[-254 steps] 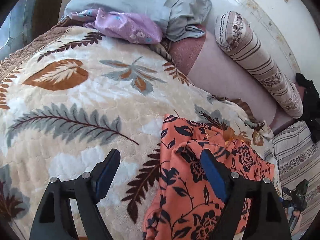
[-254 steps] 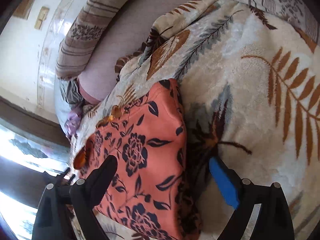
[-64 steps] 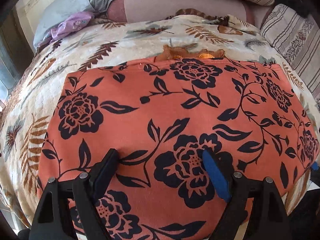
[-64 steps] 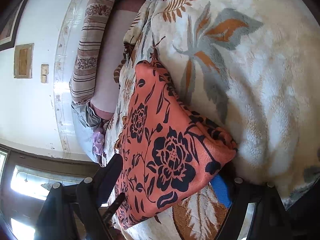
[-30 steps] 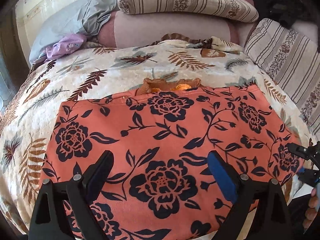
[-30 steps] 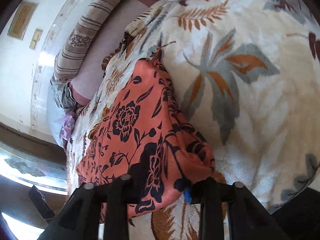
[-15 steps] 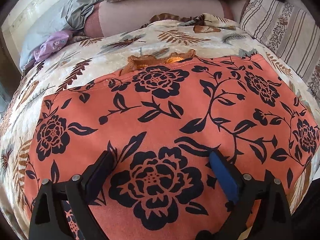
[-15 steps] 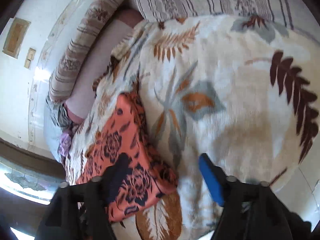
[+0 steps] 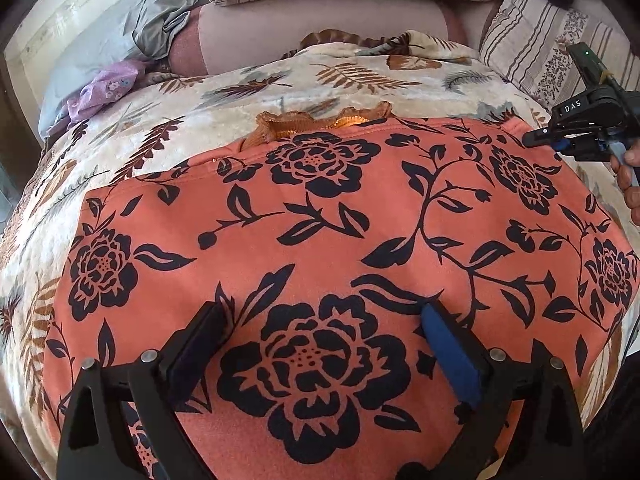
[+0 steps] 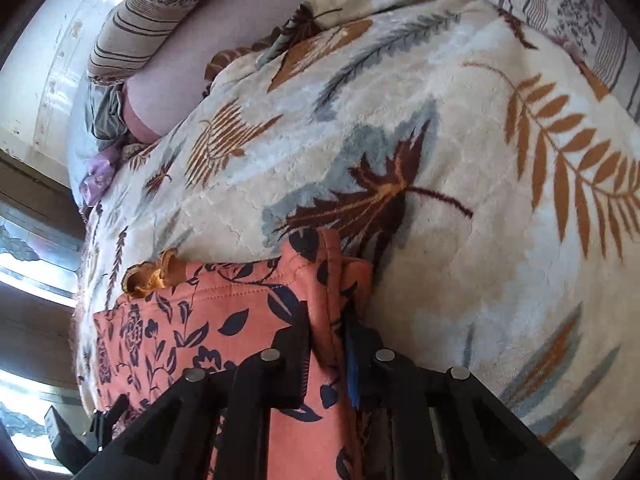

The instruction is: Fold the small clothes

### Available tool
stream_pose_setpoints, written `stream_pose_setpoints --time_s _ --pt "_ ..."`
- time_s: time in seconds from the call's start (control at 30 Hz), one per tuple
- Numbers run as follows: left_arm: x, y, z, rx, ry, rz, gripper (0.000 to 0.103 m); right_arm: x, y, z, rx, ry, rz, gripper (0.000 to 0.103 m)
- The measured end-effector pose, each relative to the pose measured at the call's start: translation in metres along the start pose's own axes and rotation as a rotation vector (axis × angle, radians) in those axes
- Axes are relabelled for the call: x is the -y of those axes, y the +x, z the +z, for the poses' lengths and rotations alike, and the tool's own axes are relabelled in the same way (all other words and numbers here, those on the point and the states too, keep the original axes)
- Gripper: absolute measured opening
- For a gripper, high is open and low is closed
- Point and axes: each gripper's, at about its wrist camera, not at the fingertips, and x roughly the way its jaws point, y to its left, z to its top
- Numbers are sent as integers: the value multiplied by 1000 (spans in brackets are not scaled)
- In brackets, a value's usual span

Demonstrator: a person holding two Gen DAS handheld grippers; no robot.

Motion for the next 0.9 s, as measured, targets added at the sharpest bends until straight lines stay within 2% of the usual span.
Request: stream_pose_setpoints --time_s 0.1,0.2,0.23,0.27,0.3,0.33,0.43,0.5,0.53,0.6,0.63,0.7,0.8,0.9 --pt "-1 1 1 -7 -1 1 101 21 -17 -1 117 135 -49 17" --pt "-2 2 3 -16 -1 -5 101 18 -45 -14 152 143 8 30" --pt "-2 2 3 -18 -3 -4 101 12 -58 -22 173 139 23 50" --pt "-2 2 3 -22 -5 -3 101 5 -72 -32 192 130 58 77" --pt "-2 1 4 -27 -9 -4 101 -2 -86 -45 210 122 112 82" --pt "-3 1 4 -32 -17 -5 101 -11 -96 -59 211 117 179 82" --pt "-3 -2 5 -49 -27 -2 101 -26 -108 -106 131 155 375 82" --pt "-5 -8 4 -62 -35 -4 100 -28 -99 -140 66 188 452 82" --pt "-5 -12 3 -65 -38 -3 100 -25 -90 -154 36 207 460 82" --pt "-4 -21 -1 -59 -34 1 100 -12 -66 -176 -4 260 376 82" --pt "-4 -26 -4 -56 -27 1 100 -3 -58 -182 -5 299 364 78" --pt "-5 -36 -9 -46 -12 4 100 2 -67 -189 47 342 404 77" --pt "-11 -51 -16 -24 -42 3 100 -13 -93 -198 117 286 407 79" --pt "-15 -61 -20 -15 -61 -3 100 -17 -98 -212 113 293 406 79"
